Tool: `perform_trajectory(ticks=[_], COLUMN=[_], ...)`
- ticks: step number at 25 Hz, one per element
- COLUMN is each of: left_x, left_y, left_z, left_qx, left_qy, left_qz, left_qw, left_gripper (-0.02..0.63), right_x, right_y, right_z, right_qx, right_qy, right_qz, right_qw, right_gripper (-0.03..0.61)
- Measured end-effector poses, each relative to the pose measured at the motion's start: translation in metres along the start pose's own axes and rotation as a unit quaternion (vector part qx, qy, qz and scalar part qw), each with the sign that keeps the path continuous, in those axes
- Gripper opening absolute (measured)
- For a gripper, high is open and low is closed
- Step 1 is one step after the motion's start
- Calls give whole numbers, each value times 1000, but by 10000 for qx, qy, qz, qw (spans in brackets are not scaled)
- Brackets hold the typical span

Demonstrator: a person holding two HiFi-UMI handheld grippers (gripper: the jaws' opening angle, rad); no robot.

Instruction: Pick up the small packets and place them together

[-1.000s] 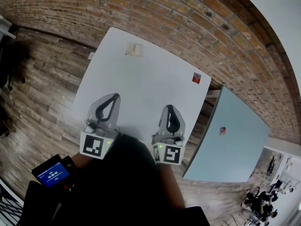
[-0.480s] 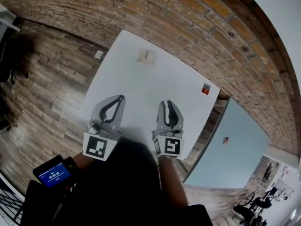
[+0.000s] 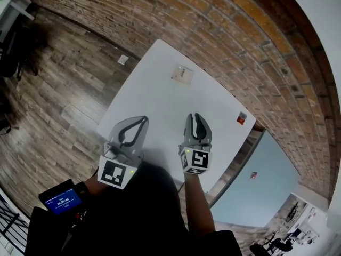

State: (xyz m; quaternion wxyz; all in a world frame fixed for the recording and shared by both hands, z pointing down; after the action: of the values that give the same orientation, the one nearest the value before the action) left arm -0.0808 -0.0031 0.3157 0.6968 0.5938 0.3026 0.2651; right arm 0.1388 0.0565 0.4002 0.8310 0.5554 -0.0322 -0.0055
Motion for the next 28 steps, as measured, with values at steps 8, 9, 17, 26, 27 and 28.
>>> perform_trajectory(ticks=[8,9,17,26,27,28], left_x=[-22,-24,-38,-43,-44,-45], left_y=[5,6,16,20,20,20], left_z=[9,10,17,21,21,22], left_qx=[-258,-295,-416,-492,-494,-497], left_qy=[-48,-83,-217,-142,-137,-140], left_qz=[79,35,-78,51,42,17], left_qw=[9996,9995,9989,9987,9987,9987], left_gripper=[0,0,0,0,0,0], right_x=[15,16,27,41,44,46], right_y=[2,3,15,34,36,38], right_z=[34,38,69,99,103,106], right_qx=[-200,-217,-446,-661,-682,-708], right_qy=[161,158,205,209,231,252], right_qz=[41,62,17,118,120,127], right_qw=[9997,9996,9988,9975,9973,9971], right_gripper=[86,86,101,101,101,101])
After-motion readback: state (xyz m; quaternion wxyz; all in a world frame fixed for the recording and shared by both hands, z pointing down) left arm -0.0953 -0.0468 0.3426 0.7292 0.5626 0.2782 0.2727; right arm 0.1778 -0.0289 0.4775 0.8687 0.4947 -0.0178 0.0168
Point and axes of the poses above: the fingertips, and each gripper's own axes: z forward along the fingers, x to its right, y out of its underside, the point moved 8 cm from there along -z, backward along the fingers, and after that the axes turned 6 degrees about -y, right-handed, at the moved point
